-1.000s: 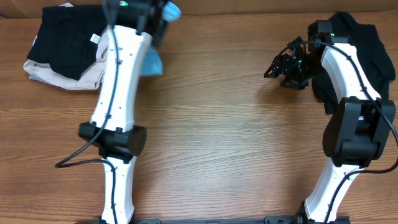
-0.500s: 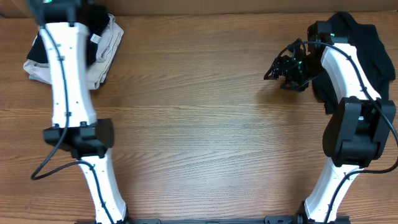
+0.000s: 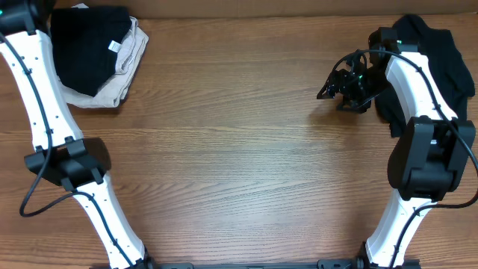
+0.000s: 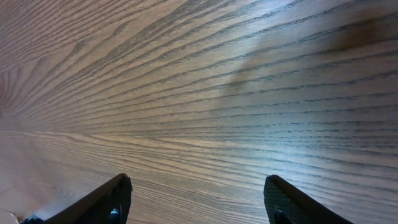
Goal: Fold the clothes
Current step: 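Lift the T-shirt with the left gripper and carry it back-left, then place the T-shirt on top of the folded clothes stack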
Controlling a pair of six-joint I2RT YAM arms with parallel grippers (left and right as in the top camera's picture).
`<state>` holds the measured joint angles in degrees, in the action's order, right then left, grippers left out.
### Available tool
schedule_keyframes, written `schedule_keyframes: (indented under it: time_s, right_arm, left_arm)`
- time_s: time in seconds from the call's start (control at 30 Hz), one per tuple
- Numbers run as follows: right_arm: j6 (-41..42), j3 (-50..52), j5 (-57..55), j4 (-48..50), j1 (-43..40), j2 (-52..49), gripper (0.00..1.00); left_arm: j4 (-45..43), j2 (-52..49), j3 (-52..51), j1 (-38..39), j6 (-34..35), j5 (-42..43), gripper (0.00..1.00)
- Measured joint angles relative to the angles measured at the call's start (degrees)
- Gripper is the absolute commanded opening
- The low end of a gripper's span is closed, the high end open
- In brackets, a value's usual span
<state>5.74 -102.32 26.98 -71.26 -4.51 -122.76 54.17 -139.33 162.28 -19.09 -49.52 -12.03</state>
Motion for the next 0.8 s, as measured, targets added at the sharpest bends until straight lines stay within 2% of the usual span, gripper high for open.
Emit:
schedule_keyframes:
  time_s: [0.33,0.5,0.67,0.7,0.73,0.77,0.8]
  right_arm:
    - [0.02,0.0,0.02,0.15,0.0,0.0,0.72]
    - [0.04,0.0,0.02,0.15,0.0,0.0,0.72]
    - [0.07,0.0,0.0,0.15,0.0,0.0,0.72]
    - [0.04,0.0,0.0,0.15,0.0,0.0,0.72]
    - [0.04,0.0,0.0,0.15,0.0,0.0,0.72]
    - [0.04,0.0,0.02,0.17,0.0,0.0,0.72]
    - [0.04,0.0,0.0,0.15,0.0,0.0,0.72]
  left_arm:
    - [-0.2,-7.3,0.0,-2.97,0.04,1.6,0.04]
    - [0.2,-7.61,0.0,-2.58,2.78,2.32,0.04]
    - [7.8,-7.61,0.0,-1.16,8.02,5.7,0.04]
    - [9.25,-7.61,0.0,-0.74,9.18,6.62,0.07]
    - [11.87,-7.61,0.0,-0.09,10.8,8.13,0.15]
    - [14.05,-7.61,0.0,0.57,12.24,9.7,0.35]
    - [15.98,-7.61,0.0,1.22,13.57,11.23,0.99]
